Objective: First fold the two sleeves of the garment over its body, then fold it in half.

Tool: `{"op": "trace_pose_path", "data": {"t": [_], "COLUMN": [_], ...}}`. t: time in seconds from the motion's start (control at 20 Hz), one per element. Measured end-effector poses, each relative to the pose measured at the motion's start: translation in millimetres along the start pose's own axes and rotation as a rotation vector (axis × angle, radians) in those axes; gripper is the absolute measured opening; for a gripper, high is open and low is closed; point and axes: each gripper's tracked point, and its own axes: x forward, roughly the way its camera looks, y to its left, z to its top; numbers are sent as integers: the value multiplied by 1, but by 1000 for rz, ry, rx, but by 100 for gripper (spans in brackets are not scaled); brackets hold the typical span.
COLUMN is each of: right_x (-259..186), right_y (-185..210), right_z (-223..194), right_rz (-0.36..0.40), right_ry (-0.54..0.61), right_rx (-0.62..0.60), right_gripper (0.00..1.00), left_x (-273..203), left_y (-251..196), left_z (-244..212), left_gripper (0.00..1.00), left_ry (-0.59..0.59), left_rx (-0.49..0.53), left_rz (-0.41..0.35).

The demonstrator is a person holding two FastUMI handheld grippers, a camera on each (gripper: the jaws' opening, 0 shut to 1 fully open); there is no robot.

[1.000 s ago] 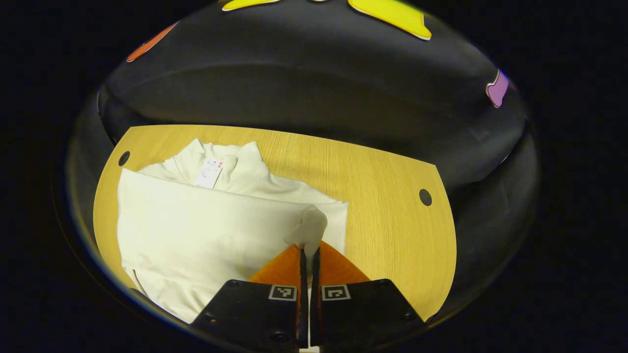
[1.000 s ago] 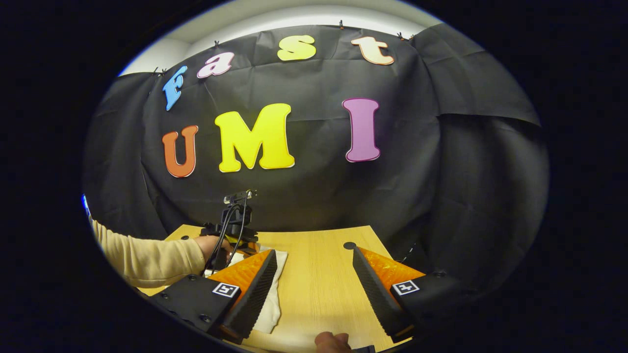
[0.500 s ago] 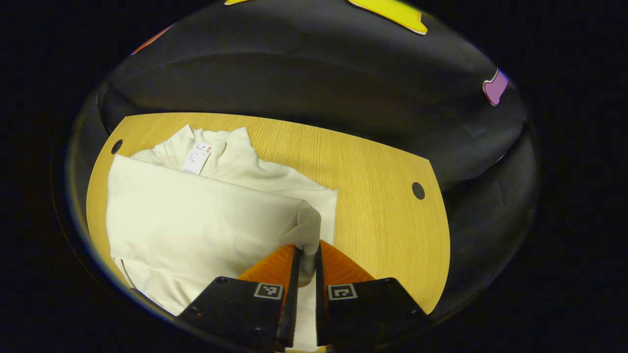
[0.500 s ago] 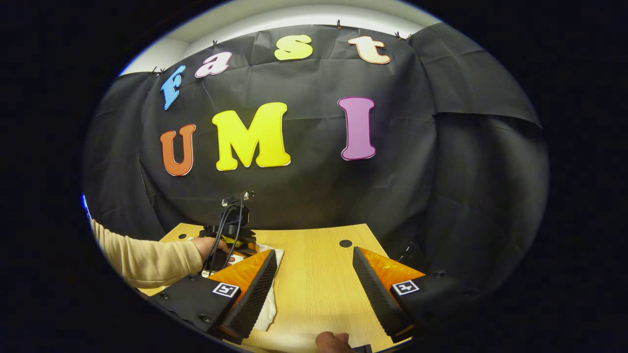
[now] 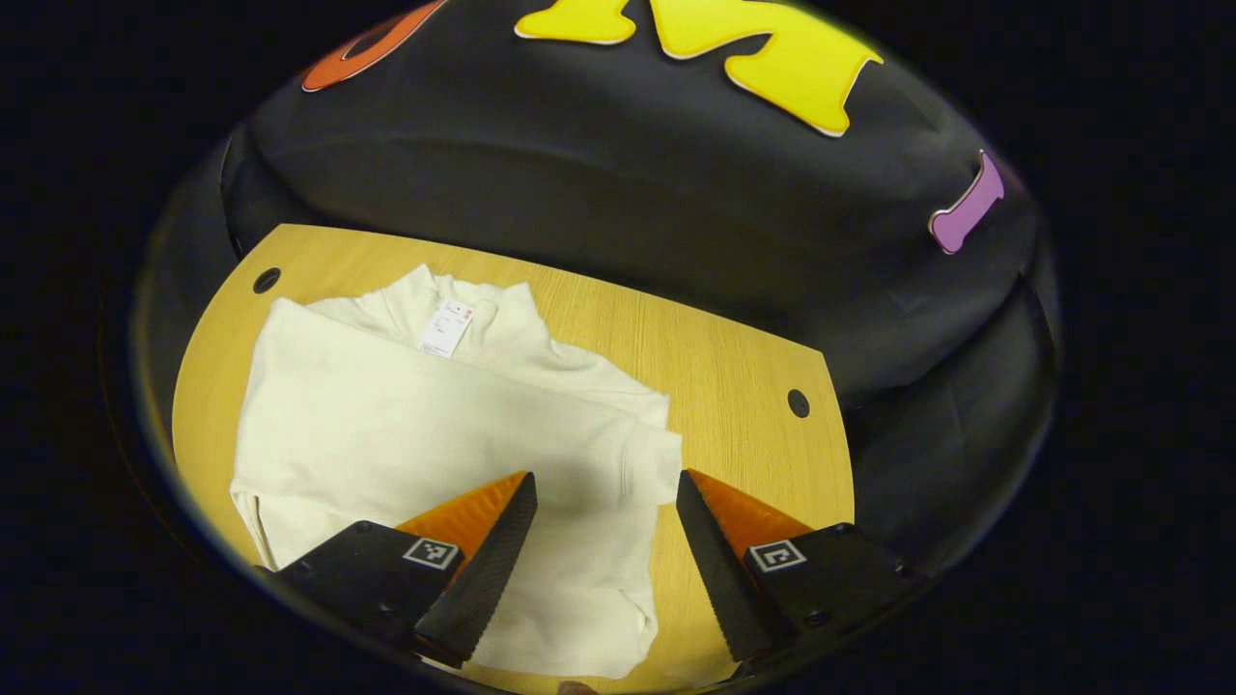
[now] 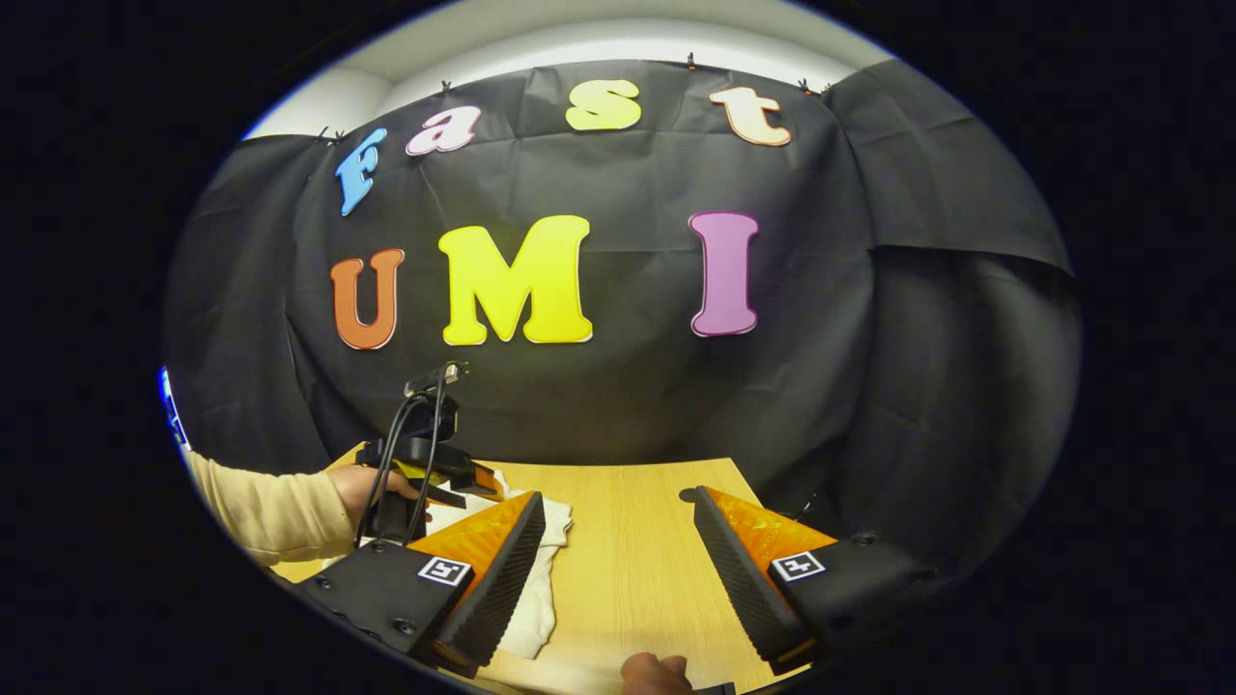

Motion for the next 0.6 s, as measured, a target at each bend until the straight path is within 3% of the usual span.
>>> {"op": "trace_pose_path", "data": {"t": [0.3,0.6], "right_x": [-1,12], "right_y": [42,103], "right_z": [-5,-24], "right_rz": [29,98], "right_ry": [1,21], "right_rx": [-6,-38], "right_gripper": [96,96], "left_x": [-85,-163], "left_y": [65,135], "left_z": [31,57], "left_gripper": [98,98], "left_ry": [-250,-473], "left_rx": [33,87], "left_rz": [44,153]}}
